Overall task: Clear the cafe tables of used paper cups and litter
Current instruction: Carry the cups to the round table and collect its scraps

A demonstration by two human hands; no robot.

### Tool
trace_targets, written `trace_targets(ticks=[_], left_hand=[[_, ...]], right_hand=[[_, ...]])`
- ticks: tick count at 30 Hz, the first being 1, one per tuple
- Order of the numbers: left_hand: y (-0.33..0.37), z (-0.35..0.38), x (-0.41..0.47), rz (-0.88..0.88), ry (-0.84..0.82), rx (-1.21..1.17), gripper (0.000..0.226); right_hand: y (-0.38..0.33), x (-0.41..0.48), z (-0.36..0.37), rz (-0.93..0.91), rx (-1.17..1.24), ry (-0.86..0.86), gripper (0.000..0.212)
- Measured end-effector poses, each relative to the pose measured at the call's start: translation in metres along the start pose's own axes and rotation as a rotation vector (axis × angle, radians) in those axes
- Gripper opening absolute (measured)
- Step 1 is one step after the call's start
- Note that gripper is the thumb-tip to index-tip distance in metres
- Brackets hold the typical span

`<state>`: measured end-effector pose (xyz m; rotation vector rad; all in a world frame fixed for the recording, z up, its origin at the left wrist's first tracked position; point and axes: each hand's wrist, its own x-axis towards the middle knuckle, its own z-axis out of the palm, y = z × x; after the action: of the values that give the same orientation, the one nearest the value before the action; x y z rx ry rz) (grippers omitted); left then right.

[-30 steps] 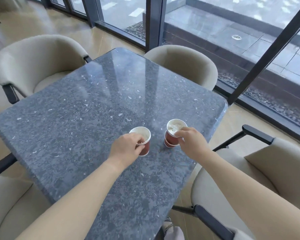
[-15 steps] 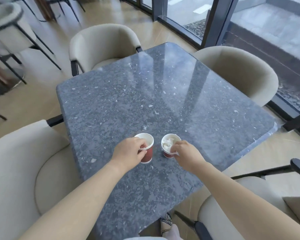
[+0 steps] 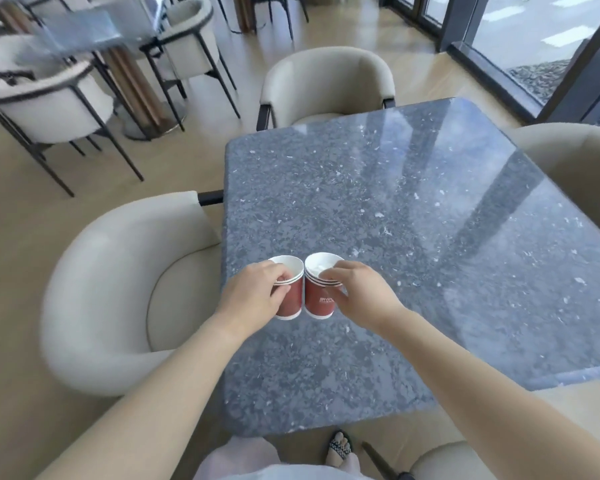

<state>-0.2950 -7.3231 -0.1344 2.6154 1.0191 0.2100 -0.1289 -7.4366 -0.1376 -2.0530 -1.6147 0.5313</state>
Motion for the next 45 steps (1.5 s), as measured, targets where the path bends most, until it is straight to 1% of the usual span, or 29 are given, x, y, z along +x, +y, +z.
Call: trace_targets(ticks=[7,11,18,22,25,30,35,40,45], left_hand=[[-0.016,-0.026,-0.038,-0.122,0.099,-0.075,0.004],[-0.032,-0.034,-0.052,-0.19,0.106,-0.142,0.005],[-0.079,-0.056,-0.08,-0.318,0.177,-0.164,0.006],[-0.108,-0.073,-0.097,-0.387,0.198,-0.2,0.008],[-0.133,-0.089,-0.109,-0.407,0.234,-0.196,0.009],[-0.184,-0.115,-0.148,-0.495,0.298,-0.219,0.009],[-0.24,-0.137,-0.201,-0.605,0.352,-0.31,0.011],[-0.289,-0.159,-0.258,-0.72,0.453,-0.273,0.011],[-0.331,-0.175,-0.328,-0.847,0.512,-0.243,0.008]], right_hand=[[-0.037,0.01,0.003,-0.17,0.018,-0.042,0.022],[-0.057,0.02,0.01,-0.208,0.014,-0.078,0.021],[-0.112,0.042,0.033,-0.302,0.029,-0.092,0.019],[-0.146,0.052,0.05,-0.333,0.045,-0.075,0.023],[-0.175,0.061,0.066,-0.354,0.046,-0.045,0.025],[-0.236,0.076,0.102,-0.434,0.042,-0.057,0.024],[-0.306,0.089,0.153,-0.524,0.049,-0.104,0.024],[-0.374,0.094,0.203,-0.61,0.085,-0.175,0.024],[-0.437,0.089,0.253,-0.7,0.106,-0.28,0.024]])
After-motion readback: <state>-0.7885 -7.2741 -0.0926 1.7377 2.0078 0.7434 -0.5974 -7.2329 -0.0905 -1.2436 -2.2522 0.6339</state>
